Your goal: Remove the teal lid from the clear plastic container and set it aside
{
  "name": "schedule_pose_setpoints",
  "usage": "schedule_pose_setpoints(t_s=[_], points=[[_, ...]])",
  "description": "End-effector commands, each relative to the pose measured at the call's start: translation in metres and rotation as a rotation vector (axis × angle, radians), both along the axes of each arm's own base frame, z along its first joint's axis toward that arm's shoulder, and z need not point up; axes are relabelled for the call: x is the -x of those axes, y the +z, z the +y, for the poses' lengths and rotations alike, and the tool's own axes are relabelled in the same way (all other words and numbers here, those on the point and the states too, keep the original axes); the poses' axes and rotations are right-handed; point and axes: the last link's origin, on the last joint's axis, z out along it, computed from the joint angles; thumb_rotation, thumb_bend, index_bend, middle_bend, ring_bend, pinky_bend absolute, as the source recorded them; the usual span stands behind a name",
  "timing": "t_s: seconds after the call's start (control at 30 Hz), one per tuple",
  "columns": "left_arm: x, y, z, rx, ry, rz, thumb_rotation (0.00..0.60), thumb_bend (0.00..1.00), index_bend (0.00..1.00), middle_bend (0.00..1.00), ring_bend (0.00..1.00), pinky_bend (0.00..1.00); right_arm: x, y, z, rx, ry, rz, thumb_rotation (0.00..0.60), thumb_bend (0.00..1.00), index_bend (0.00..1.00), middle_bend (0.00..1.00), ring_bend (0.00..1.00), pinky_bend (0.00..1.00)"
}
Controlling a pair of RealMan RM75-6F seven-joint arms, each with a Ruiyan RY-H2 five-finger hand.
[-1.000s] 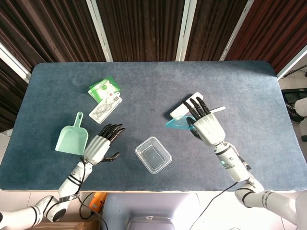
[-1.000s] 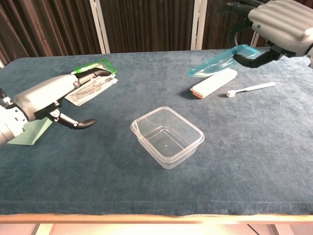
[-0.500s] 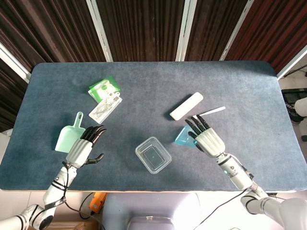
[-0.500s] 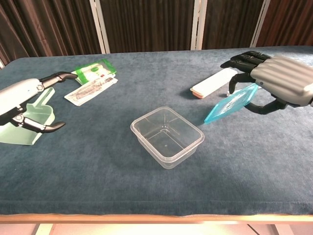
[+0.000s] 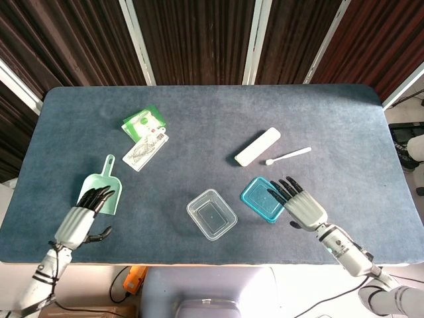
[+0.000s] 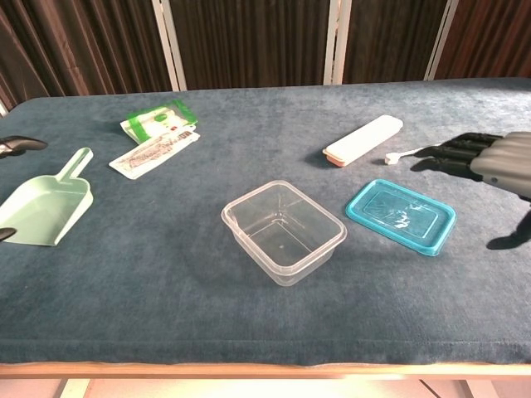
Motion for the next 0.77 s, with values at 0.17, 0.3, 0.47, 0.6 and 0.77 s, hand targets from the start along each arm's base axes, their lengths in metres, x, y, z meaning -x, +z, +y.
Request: schedule_pose_setpoints(t_s=[0.17,0.3,0.47,0.6,0.77], points=[[0.019,0.041,-0.048,-0.024,0.116,0.168,0.600,0.31,0.00,0.00,0.00,0.00,0.004,0.052,0.040,-0.023,-0.185,-0.018,0.600,0.09,0.00,0.00,0.00,0.00],[0.024,0.055,-0.064,-0.187,0.164,0.255,0.600,0.34,0.00,0.00,0.00,0.00,0.006,0.092,0.072,0.215,-0.188,-0.107,0.600,0.09,0.00,0.00,0.00,0.00],[0.025,0.057,-0.076,-0.331,0.155,0.306,0.600,0.35,0.00,0.00,0.00,0.00,0.031,0.109,0.120,0.437,-0.307,-0.241,0.600,0.09,0.00,0.00,0.00,0.00],[0.022,0.063,-0.081,-0.344,0.119,0.271,0.600,0.35,0.00,0.00,0.00,0.00,0.037,0.111,0.124,0.434,-0.306,-0.256,0.600,0.09,0.00,0.00,0.00,0.00],[0.021,0.061,-0.081,-0.327,0.090,0.260,0.600,0.35,0.00,0.00,0.00,0.00,0.042,0.114,0.119,0.430,-0.326,-0.264,0.600,0.09,0.00,0.00,0.00,0.00]])
